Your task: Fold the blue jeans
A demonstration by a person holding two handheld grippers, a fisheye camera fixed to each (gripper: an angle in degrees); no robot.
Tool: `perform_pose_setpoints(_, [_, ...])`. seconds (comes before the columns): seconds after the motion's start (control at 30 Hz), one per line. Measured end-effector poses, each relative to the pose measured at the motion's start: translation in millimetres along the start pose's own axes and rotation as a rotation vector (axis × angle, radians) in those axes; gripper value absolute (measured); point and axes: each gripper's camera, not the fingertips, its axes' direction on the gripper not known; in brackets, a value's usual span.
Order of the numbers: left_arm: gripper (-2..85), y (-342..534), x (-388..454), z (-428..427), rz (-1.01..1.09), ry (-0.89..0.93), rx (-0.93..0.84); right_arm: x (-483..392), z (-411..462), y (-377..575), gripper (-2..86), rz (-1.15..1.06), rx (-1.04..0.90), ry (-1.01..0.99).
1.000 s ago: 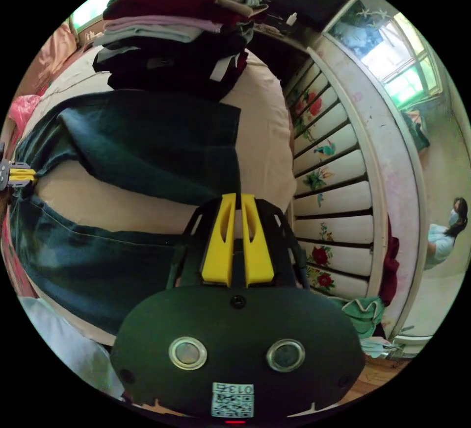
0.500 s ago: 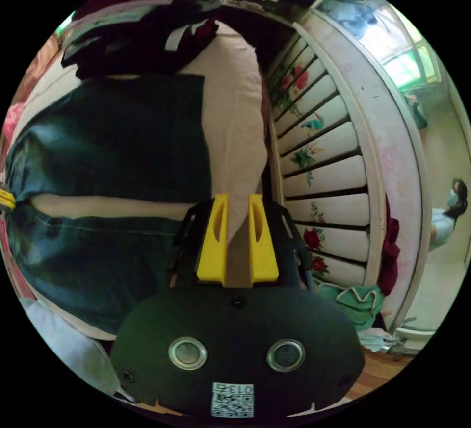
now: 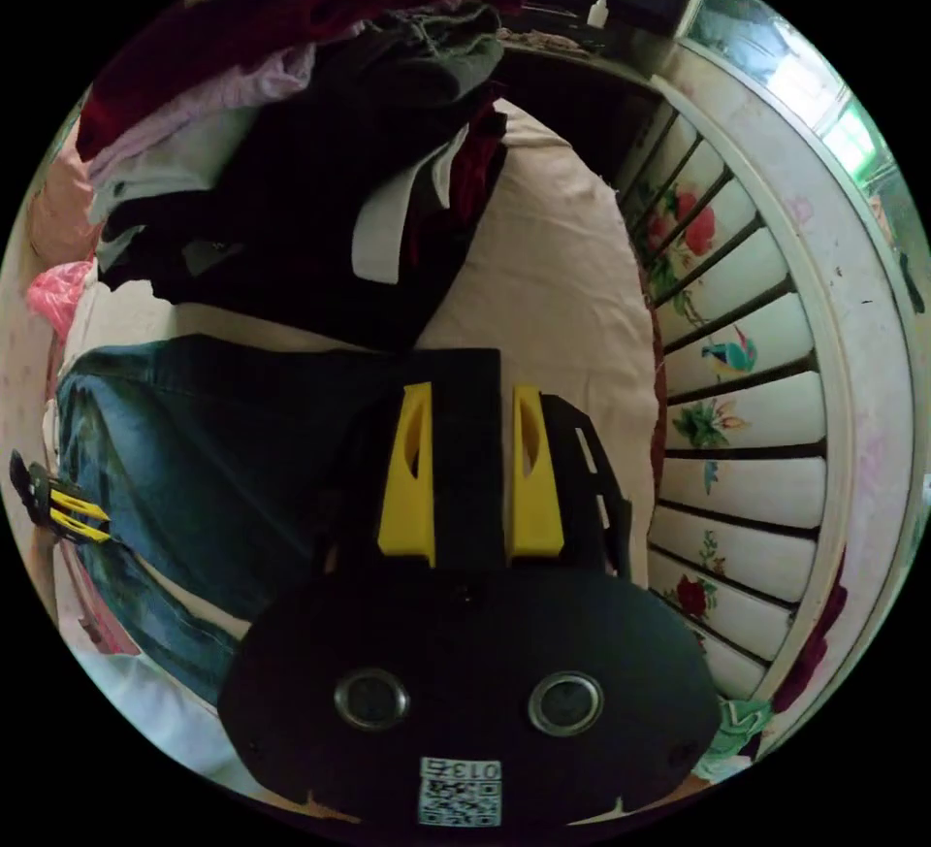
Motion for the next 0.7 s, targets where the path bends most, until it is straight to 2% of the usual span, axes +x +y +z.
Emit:
perform_pose_setpoints(0.1, [6.1, -1, -7, 6, -0.018, 0.034, 0.003, 0, 0, 3, 4.7, -0.023, -0.012, -0.038])
perform_pose_setpoints(0.17, [5.9, -1, -10, 10, -0.008, 0.048, -0.007, -5, -6, 10, 3.9, -0.072, 0.007, 0.071])
perform_pose_setpoints(0.3, [5.6, 0, -12, 16, 0.009, 0.056, -0.028, -15, -35, 32, 3.8, -0.164, 0.216, 0.241])
perform_pose_setpoints(0.37, [5.3, 2, -18, 20, -0.010, 0.075, -0.025, -11, -27, 35, 4.6, -0.180, 0.215, 0.262])
perform_pose_setpoints(0.47, [5.4, 10, -23, 22, -0.042, 0.106, -0.012, 9, -6, 34, 6.8, -0.100, 0.117, 0.180])
perform_pose_setpoints(0.53, [5.5, 17, -20, 17, -0.042, 0.084, -0.010, 25, -9, 42, 7.8, -0.022, 0.121, 0.125])
perform_pose_setpoints(0.7, [5.4, 66, -5, -15, -0.083, -0.023, 0.078, 78, -70, 124, 7.3, 0.213, 0.324, 0.051])
